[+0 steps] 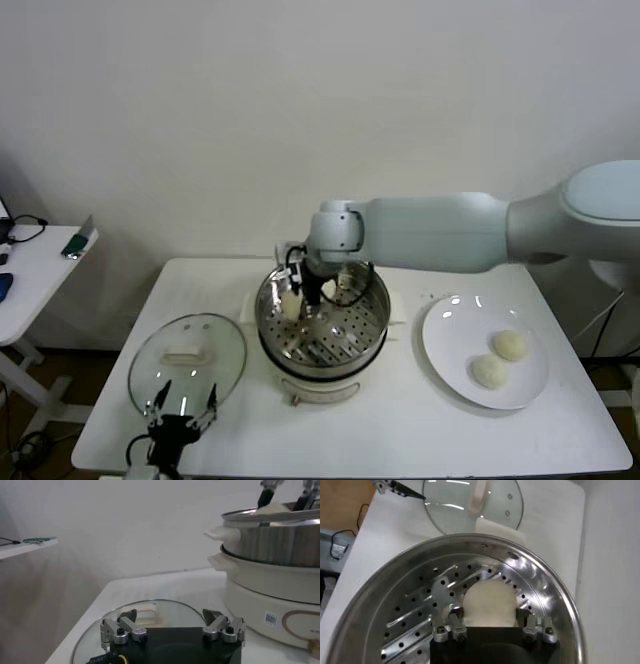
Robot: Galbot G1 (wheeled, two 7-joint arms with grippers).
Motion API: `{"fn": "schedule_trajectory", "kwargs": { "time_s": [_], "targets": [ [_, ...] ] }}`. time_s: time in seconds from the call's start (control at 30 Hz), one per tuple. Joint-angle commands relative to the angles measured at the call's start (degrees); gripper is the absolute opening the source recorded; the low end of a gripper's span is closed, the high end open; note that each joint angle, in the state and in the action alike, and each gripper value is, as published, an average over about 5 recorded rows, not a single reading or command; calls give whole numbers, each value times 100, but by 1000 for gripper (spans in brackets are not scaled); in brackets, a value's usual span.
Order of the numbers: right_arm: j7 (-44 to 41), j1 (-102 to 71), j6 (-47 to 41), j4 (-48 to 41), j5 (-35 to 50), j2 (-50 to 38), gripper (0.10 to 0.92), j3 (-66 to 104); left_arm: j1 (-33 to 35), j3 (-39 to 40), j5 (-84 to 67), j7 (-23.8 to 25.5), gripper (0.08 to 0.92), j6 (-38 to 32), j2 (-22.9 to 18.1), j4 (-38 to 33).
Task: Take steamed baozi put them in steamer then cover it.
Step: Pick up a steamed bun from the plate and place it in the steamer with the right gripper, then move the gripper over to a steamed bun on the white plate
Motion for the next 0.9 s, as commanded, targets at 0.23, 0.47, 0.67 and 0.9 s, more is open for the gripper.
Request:
{"fn": "schedule_trajectory", "kwargs": {
  "time_s": [0.23,0.47,0.67,0.9],
  "targets": [
    [229,-355,-161,-198,-169,184,761,41,-6,6,-8,7,823,27,18,-10],
    [-318,565,177,78,-37,-301,822,-33,-3,26,-5,7,823,32,24,-25],
    [-990,1458,706,652,165,-1510,823,-381,-3,42,-4,8,823,30,43,-42],
    [-1879,2381,1491,1389,-591,-3450,823,-1730,-32,53,26,19,823,39,61,-54]
  ]
}}
